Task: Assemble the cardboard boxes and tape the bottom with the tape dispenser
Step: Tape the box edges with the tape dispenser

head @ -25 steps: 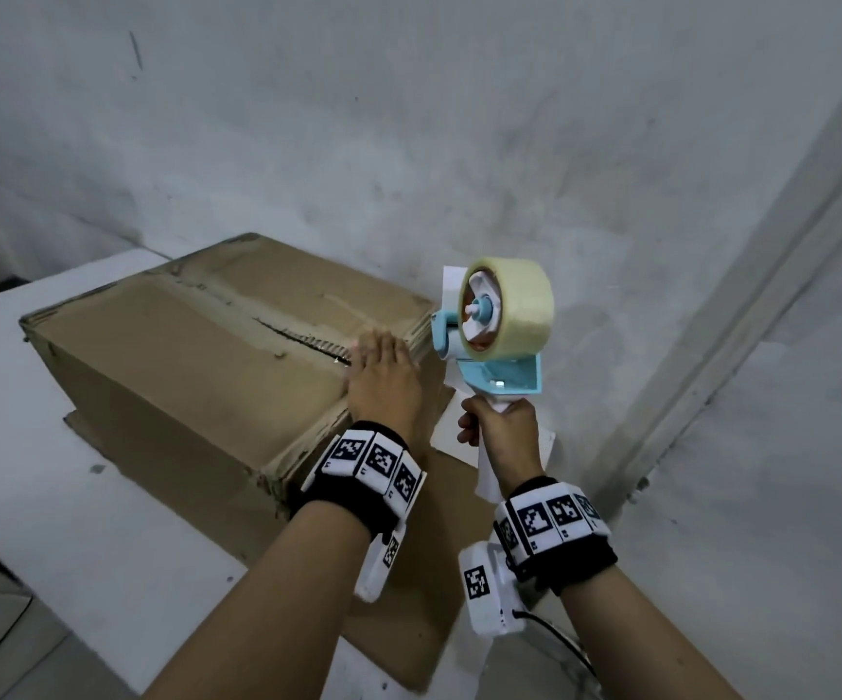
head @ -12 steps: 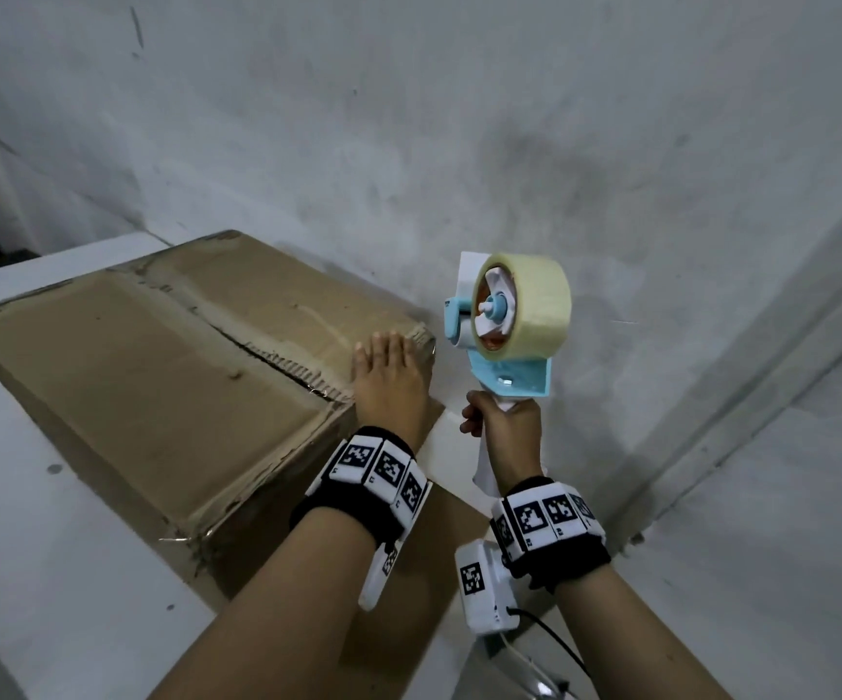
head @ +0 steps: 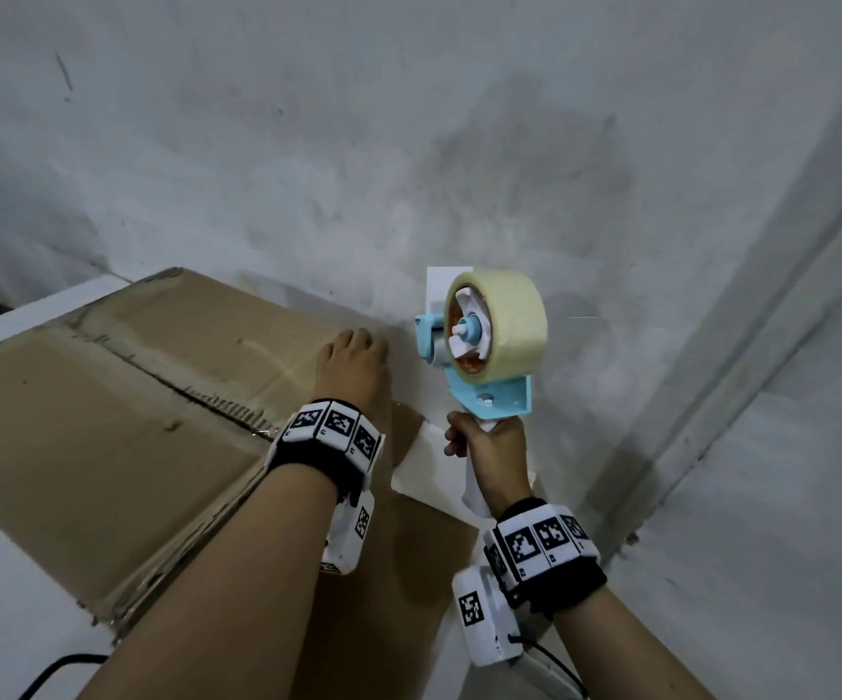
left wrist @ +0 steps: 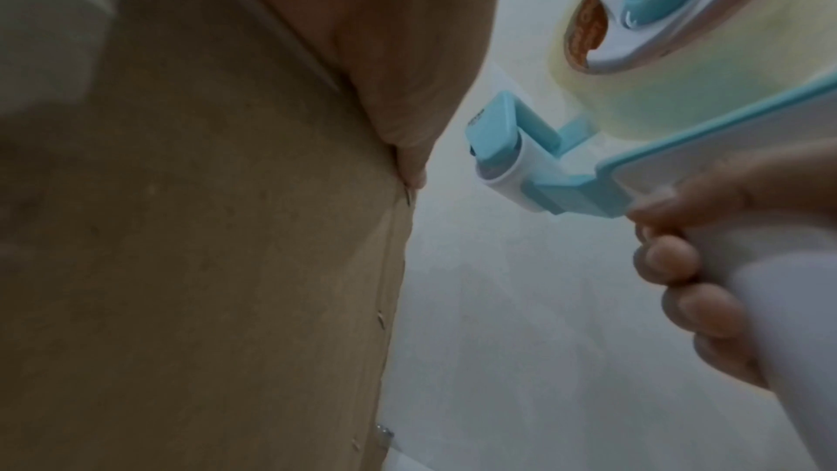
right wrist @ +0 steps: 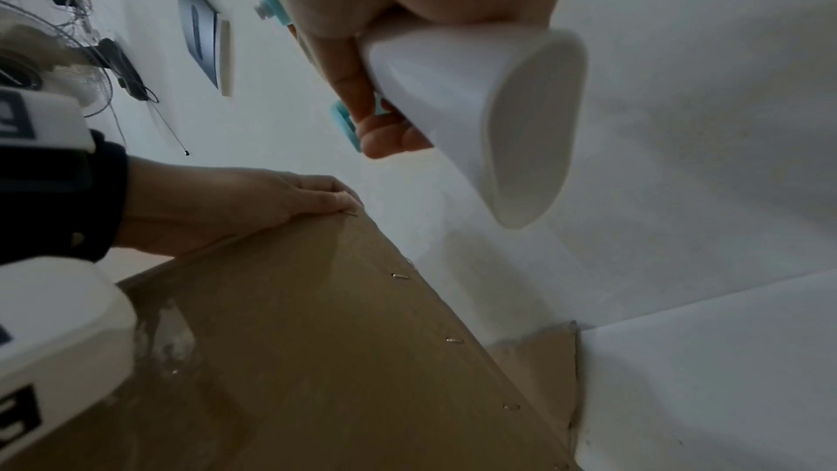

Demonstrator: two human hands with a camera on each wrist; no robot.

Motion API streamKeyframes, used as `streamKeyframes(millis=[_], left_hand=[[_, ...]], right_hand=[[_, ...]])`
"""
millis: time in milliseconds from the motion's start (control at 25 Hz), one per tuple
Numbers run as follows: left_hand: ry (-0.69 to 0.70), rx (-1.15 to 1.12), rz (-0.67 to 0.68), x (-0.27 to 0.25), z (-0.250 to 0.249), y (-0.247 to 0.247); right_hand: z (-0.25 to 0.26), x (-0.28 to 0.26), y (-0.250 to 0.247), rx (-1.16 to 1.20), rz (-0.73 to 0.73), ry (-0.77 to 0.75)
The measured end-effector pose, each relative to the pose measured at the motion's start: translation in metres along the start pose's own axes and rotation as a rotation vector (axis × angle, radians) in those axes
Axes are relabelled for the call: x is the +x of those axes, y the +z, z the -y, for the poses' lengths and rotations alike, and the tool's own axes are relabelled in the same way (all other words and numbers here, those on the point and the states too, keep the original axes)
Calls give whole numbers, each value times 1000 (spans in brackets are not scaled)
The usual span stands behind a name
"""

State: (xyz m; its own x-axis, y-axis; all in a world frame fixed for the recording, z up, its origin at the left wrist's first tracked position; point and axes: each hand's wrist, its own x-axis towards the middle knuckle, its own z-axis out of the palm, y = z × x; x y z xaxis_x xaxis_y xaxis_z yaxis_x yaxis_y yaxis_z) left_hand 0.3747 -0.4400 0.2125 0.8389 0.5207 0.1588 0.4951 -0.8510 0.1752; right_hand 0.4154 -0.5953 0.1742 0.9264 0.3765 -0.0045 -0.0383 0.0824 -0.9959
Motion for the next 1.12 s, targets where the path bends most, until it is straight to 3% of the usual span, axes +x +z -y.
streamKeyframes(millis=[240, 480, 720, 840, 1120], left_hand=[[46, -55, 83, 11, 13, -3], [49, -101, 29, 12, 12, -3], [47, 71, 40, 11, 1, 3], [-23, 148, 79, 11, -8, 8], [3, 67, 125, 13, -6, -3]], right_hand=[[-12, 3, 1, 72, 3, 44], [-14, 4, -3, 86, -5, 67], [-16, -6, -9, 97, -26, 89], [-16, -14, -14, 98, -18, 95], [-10, -18, -22, 20, -25, 87]])
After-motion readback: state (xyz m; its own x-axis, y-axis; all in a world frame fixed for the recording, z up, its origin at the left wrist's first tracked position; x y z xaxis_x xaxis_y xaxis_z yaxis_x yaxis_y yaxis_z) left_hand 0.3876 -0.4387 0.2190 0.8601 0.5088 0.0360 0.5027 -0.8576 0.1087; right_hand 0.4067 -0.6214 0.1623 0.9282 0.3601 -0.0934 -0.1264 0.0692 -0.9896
